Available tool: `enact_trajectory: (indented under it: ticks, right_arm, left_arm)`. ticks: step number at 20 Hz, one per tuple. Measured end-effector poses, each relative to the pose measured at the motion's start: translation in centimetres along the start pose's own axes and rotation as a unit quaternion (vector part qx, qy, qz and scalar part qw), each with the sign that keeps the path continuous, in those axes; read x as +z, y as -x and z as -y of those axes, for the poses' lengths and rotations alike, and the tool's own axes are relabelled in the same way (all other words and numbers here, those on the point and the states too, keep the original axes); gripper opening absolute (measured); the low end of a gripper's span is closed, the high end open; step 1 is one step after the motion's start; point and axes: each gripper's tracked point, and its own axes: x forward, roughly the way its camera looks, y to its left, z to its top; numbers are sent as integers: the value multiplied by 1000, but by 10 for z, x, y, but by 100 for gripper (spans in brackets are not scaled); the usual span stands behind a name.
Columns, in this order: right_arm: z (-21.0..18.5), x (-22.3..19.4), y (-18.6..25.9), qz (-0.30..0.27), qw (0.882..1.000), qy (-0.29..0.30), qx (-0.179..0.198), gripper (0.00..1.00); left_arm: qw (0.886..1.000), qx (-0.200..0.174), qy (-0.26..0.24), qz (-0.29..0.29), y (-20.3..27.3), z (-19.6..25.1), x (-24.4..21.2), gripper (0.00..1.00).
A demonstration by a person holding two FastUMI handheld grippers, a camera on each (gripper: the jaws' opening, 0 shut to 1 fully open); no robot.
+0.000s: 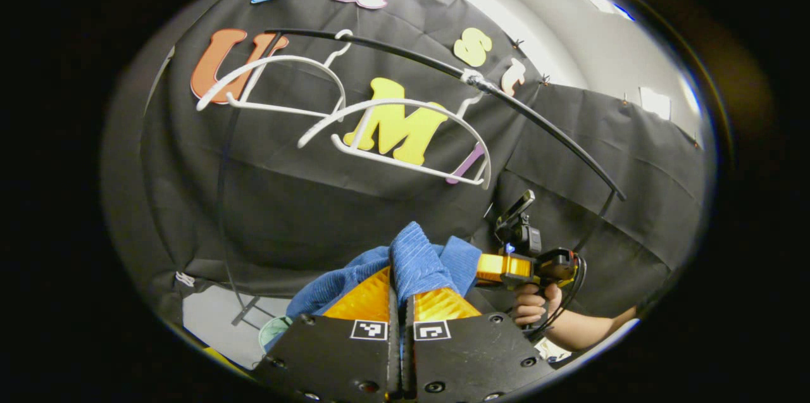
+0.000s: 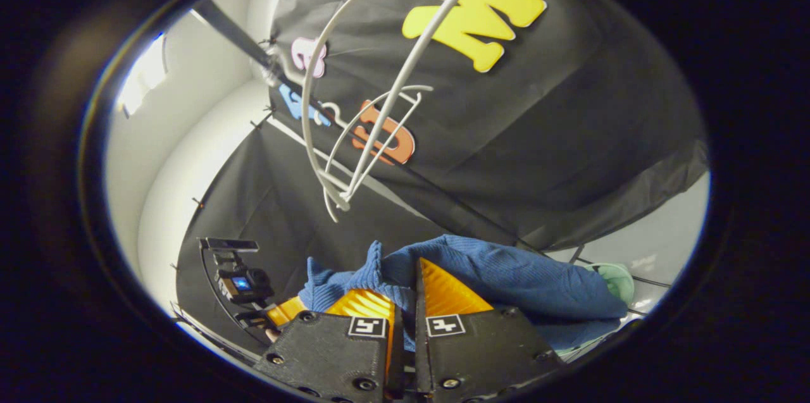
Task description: Grasp the clothes on the hanger with both hands and then place them into the laundry hamper below.
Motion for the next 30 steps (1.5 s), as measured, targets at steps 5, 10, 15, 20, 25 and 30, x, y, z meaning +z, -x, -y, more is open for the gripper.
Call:
enact_trajectory:
  ticks: [5,10,15,20,25,30]
  right_arm:
    - [-1,-12,-20,-15,1000,-7,-2,10]
    - [17,-24,-30,-19,998,-59,-13,10]
    - [33,-32,-39,-29,996,-83,-17,10]
    - [79,-49,-59,-42,992,-107,-50,10]
    - [130,-68,-71,-64,985,-130,-95,10]
    - [166,-80,-93,-84,979,-133,-132,10]
  left_arm:
    - [1000,19,4,-1,-13,-4,-10,1]
    - [999,35,19,-15,-28,-13,-32,1]
    - [998,47,26,-22,-32,-27,-45,1]
    - [995,67,50,-49,-43,-59,-78,1]
    - [989,92,82,-87,-61,-92,-122,1]
    - [982,107,107,-117,-79,-120,-154,1]
